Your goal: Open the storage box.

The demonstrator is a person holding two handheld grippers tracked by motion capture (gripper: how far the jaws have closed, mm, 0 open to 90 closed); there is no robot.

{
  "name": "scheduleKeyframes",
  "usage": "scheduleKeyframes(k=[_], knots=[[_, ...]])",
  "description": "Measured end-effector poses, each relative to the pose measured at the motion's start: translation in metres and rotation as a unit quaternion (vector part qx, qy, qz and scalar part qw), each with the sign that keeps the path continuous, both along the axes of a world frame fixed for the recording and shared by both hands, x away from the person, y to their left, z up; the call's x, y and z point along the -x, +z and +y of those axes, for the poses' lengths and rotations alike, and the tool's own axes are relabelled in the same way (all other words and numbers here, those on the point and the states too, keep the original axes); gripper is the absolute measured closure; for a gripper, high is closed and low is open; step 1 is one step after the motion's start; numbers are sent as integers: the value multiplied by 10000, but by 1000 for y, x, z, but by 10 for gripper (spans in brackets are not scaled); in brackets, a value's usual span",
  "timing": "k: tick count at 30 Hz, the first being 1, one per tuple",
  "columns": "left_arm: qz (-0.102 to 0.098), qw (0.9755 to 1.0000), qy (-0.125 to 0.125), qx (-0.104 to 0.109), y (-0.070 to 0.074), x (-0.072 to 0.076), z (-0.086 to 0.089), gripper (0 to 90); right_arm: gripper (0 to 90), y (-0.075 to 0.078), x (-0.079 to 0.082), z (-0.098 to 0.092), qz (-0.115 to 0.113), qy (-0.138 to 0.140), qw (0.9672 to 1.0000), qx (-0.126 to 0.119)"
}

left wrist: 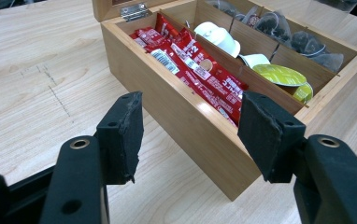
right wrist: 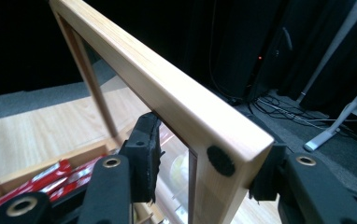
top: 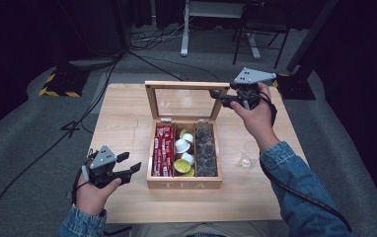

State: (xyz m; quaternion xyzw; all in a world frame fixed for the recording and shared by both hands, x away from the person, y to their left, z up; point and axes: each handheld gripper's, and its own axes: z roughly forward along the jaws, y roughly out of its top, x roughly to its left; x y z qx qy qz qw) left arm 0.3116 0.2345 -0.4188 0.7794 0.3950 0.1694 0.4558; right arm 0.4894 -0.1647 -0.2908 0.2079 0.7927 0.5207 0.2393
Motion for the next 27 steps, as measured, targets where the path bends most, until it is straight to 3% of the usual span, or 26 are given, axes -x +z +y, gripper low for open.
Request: scheduleKeyframes(k=[6,13,19,27], knots=[[34,10000,0,18,-2,-4,1,395,497,-1,-19,4,19,-258,9995,-163],[76,9999,-90,-45,-4,-8,-1,391,419,-16,-38,20,189,-373,9986,322],[125,9998,-121,-38,-7,-9,-3,389,406,-36,-53,20,488,-585,9971,69],[140,9998,-107,-32,-8,-9,-1,388,388,-45,-68,21,539,-691,9962,15]])
